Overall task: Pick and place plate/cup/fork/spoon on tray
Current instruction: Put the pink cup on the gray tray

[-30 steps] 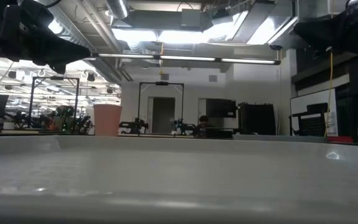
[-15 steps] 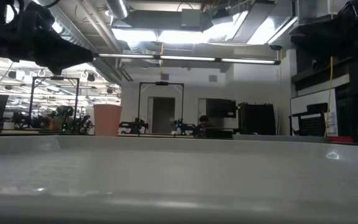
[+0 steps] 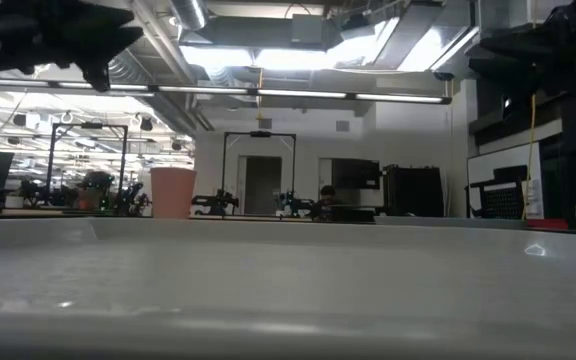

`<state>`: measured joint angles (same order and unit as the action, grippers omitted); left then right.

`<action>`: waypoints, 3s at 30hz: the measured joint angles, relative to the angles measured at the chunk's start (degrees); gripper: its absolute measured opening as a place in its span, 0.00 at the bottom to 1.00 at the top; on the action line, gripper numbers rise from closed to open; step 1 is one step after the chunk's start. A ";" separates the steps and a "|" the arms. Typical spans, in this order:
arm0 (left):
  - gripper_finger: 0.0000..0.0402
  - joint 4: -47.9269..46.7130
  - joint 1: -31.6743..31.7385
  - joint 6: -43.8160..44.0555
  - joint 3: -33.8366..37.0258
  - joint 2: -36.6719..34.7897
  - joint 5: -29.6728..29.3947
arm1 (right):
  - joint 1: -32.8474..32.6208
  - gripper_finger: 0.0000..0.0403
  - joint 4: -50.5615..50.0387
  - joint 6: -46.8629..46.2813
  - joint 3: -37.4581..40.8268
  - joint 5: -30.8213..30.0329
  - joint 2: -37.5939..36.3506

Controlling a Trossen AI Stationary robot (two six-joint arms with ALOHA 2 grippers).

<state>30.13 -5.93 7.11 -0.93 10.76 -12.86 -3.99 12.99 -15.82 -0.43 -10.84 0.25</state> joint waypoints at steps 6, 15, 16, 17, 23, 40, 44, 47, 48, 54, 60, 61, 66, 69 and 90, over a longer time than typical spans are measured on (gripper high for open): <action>0.27 -6.32 0.02 3.20 -0.41 2.19 -12.69 | 0.00 0.38 -0.01 2.21 0.00 -0.03 0.00; 0.26 -14.14 0.13 -1.55 -14.78 16.23 -20.97 | 0.02 0.38 -0.01 2.79 0.00 -0.05 0.00; 0.26 -16.12 0.38 -3.80 -16.94 17.99 -22.56 | 0.02 0.38 0.00 2.79 0.00 -0.05 0.00; 0.26 -18.55 0.84 -5.52 -18.94 19.70 -24.44 | 0.02 0.38 -0.01 2.80 0.00 -0.05 0.00; 0.26 -40.79 9.10 1.72 -30.69 30.62 -29.20 | 0.02 0.38 -0.01 2.79 0.00 -0.05 0.00; 0.26 -52.57 38.53 9.27 -47.27 56.84 0.12 | 0.02 0.38 -2.23 -0.45 0.02 -0.08 0.00; 0.26 -56.01 40.19 9.05 -50.63 62.15 0.41 | 0.02 0.38 -2.40 -0.37 0.02 -0.08 0.00; 0.26 -57.91 40.33 9.09 -51.51 65.55 0.50 | 0.02 0.38 -2.59 -0.34 0.02 -0.08 0.00; 0.26 -58.23 40.33 9.28 -51.65 66.46 0.45 | 0.02 0.38 -2.87 -0.30 0.02 -0.08 0.00; 0.26 -58.16 40.26 9.68 -51.67 68.99 0.33 | 0.02 0.38 -4.61 -0.23 0.02 -0.08 0.00; 0.26 -58.19 40.26 10.75 -51.69 69.11 -0.11 | 0.02 0.38 -5.48 -0.23 0.02 -0.08 0.00; 0.26 -58.51 40.26 10.76 -51.69 69.11 -0.09 | 0.02 0.38 -5.48 -0.23 0.02 -0.08 0.00; 0.26 -61.72 39.60 12.30 -51.71 70.35 -0.17 | 0.02 0.38 -5.74 -0.21 0.02 -0.08 0.00; 0.26 -62.07 38.82 12.31 -51.71 71.82 -0.03 | 0.02 0.38 -5.74 -0.21 0.02 -0.08 0.00; 0.01 -62.25 26.90 10.10 -54.30 65.95 -1.01 | 0.02 0.38 -5.68 1.26 0.02 -0.05 0.00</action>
<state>-32.13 20.97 17.22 -55.23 76.72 -13.87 -3.97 7.31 -14.56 -0.40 -10.90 0.25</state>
